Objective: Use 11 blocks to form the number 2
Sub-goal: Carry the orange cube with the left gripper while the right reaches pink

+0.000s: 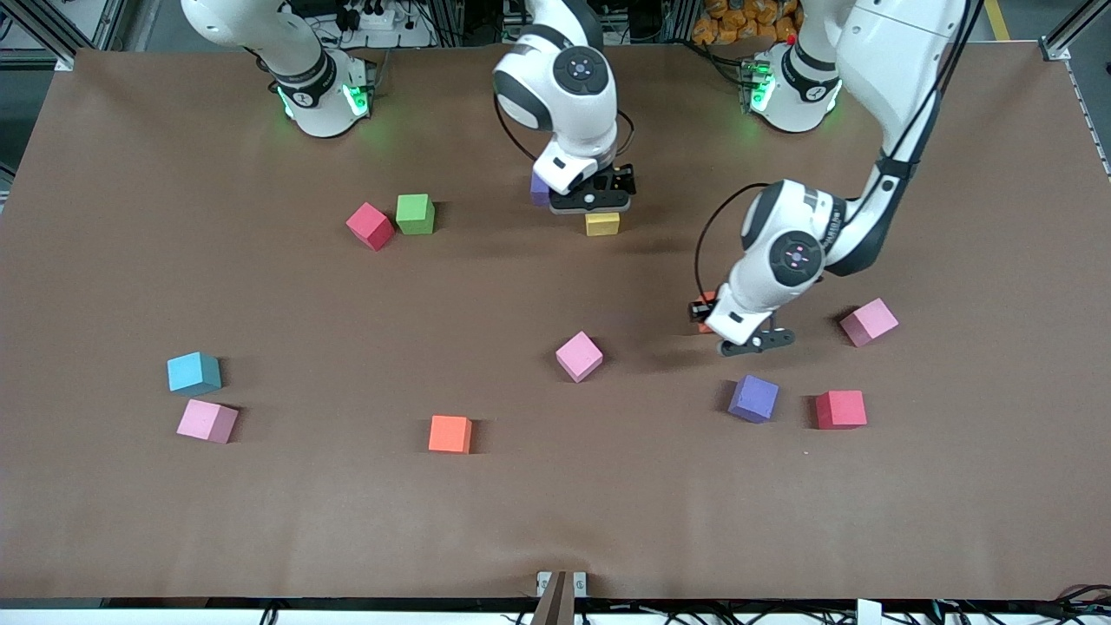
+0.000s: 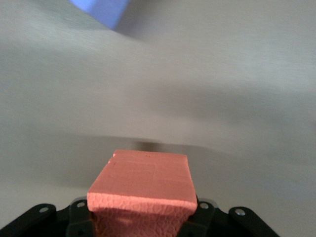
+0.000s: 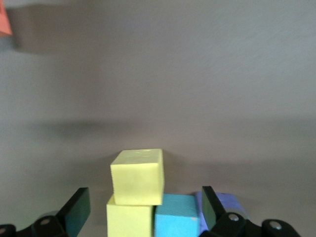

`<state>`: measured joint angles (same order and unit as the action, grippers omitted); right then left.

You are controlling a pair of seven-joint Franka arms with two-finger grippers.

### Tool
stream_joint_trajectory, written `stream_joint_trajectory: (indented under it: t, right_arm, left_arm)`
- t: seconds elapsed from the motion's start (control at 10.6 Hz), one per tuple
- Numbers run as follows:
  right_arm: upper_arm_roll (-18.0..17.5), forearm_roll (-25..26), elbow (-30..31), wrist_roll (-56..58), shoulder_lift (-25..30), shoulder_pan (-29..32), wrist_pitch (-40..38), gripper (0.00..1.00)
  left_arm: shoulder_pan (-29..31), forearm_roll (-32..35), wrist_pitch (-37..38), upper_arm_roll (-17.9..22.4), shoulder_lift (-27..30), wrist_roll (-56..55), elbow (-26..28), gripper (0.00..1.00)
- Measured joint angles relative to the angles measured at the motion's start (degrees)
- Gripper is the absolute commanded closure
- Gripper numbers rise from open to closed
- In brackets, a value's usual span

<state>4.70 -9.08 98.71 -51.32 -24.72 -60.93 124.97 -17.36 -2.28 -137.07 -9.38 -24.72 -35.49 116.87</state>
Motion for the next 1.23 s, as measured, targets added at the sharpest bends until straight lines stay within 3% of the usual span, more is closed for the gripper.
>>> stream_joint_trajectory:
  t: [0.28,0.57,1.04,1.23]
  right_arm:
    - [-0.1,0.0,0.1,7.4,6.5,7.0,-8.1,0.00]
    - [-0.1,0.1,0.2,14.4,10.9,16.2,-10.9,0.00]
    - [0.1,0.5,-0.7,29.8,12.0,34.4,-10.3,0.00]
    - [0.0,4.7,-1.9,31.7,10.5,40.1,-9.9,0.00]
  left_arm:
    - [-4.1,0.0,0.0,-1.8,0.0,-6.4,-1.3,0.58]
    - [-7.3,0.0,-0.3,-2.6,0.0,-10.7,-2.1,0.56]
    - [-10.9,7.0,-1.3,-7.2,-0.2,-19.4,-2.0,0.57]
    - [-12.0,7.2,-1.9,-8.1,-0.4,-19.8,-0.9,0.57]
